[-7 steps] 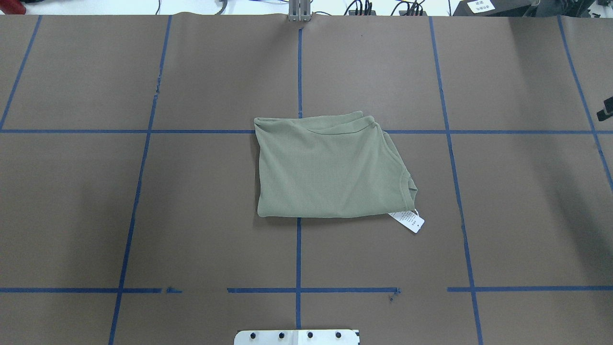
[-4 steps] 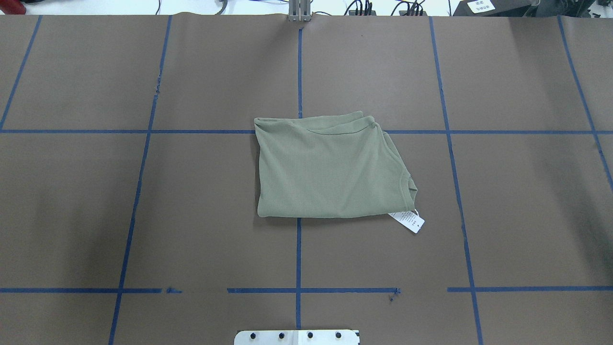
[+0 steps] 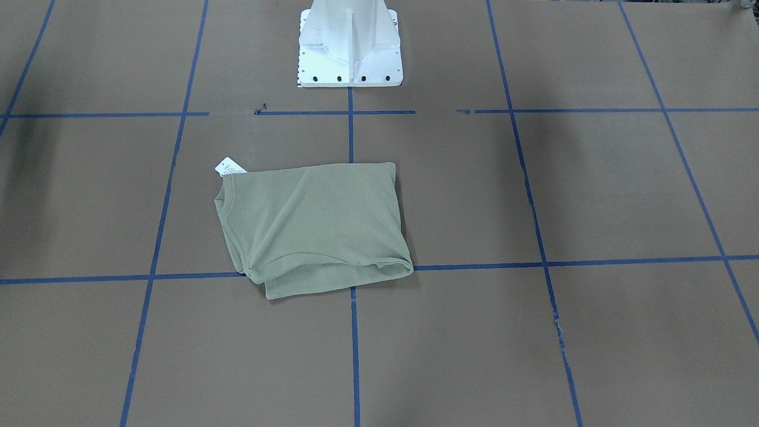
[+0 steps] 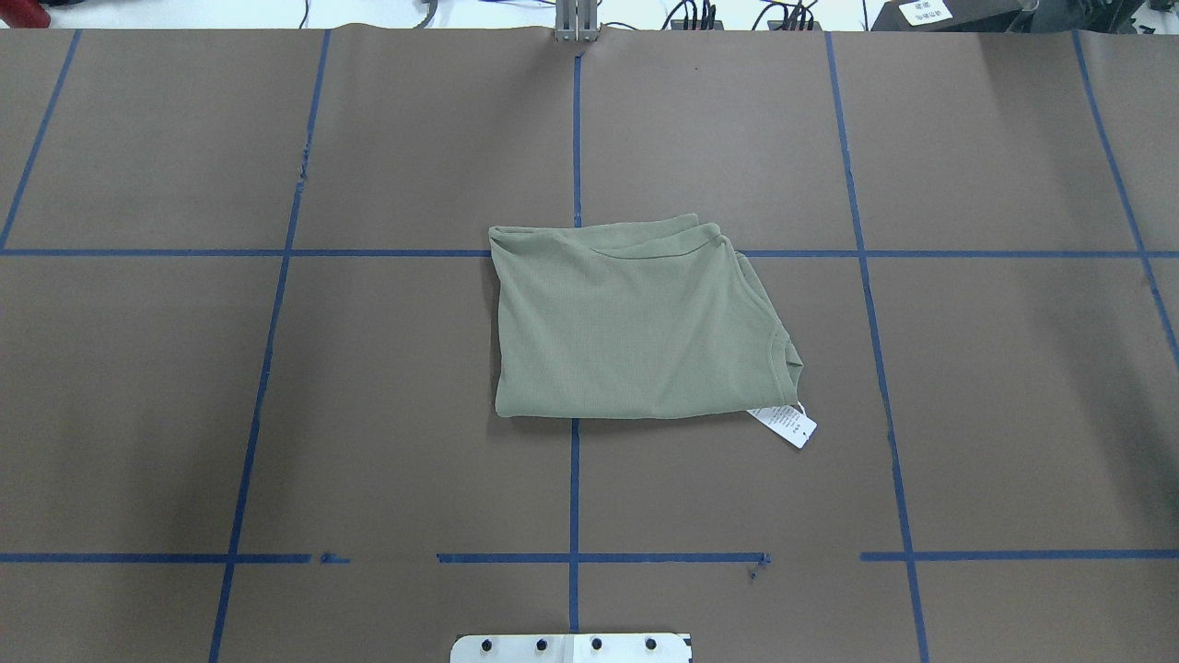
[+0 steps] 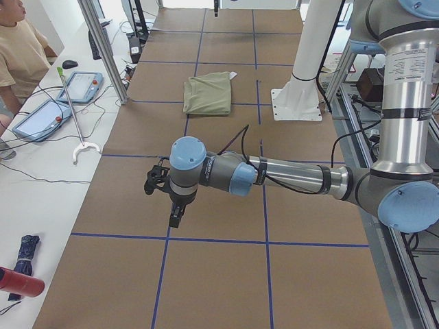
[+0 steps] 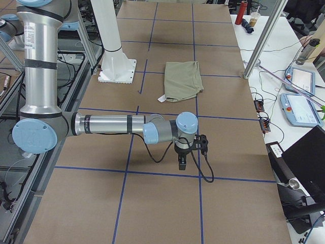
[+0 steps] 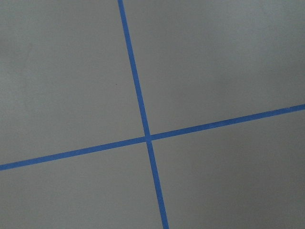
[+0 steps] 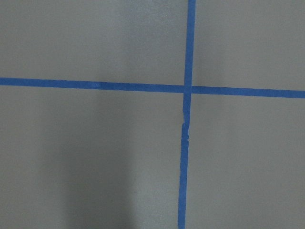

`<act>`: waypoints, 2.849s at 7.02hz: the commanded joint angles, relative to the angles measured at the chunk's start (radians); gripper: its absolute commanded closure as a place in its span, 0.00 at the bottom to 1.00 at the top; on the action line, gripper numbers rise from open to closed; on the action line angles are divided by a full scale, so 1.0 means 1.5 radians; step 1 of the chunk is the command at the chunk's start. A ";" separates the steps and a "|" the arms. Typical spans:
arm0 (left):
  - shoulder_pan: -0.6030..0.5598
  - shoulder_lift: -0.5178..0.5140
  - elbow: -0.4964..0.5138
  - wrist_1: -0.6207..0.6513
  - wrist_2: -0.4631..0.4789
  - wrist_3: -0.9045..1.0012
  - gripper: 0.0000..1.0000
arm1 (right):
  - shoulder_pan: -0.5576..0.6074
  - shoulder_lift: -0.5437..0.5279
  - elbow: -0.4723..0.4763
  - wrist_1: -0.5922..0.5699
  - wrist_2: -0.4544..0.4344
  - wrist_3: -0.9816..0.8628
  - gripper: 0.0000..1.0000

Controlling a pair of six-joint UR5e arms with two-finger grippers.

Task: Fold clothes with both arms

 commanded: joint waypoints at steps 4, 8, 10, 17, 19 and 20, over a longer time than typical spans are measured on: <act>0.001 0.021 -0.039 -0.002 -0.024 -0.003 0.00 | -0.002 0.011 -0.018 0.008 0.008 0.008 0.00; 0.003 0.028 -0.044 -0.010 -0.020 -0.003 0.00 | -0.002 0.003 -0.028 0.008 0.011 0.012 0.00; 0.003 0.029 -0.056 -0.009 -0.020 -0.003 0.00 | -0.001 0.002 -0.025 0.010 0.031 0.011 0.00; 0.004 0.040 -0.072 -0.010 -0.026 -0.003 0.00 | -0.001 0.030 -0.047 0.011 0.043 0.011 0.00; 0.004 0.042 -0.109 -0.002 -0.069 -0.003 0.00 | -0.001 0.031 -0.050 0.012 0.041 0.010 0.00; 0.004 0.042 -0.110 -0.002 -0.072 -0.003 0.00 | -0.002 0.038 -0.049 0.012 0.041 0.013 0.00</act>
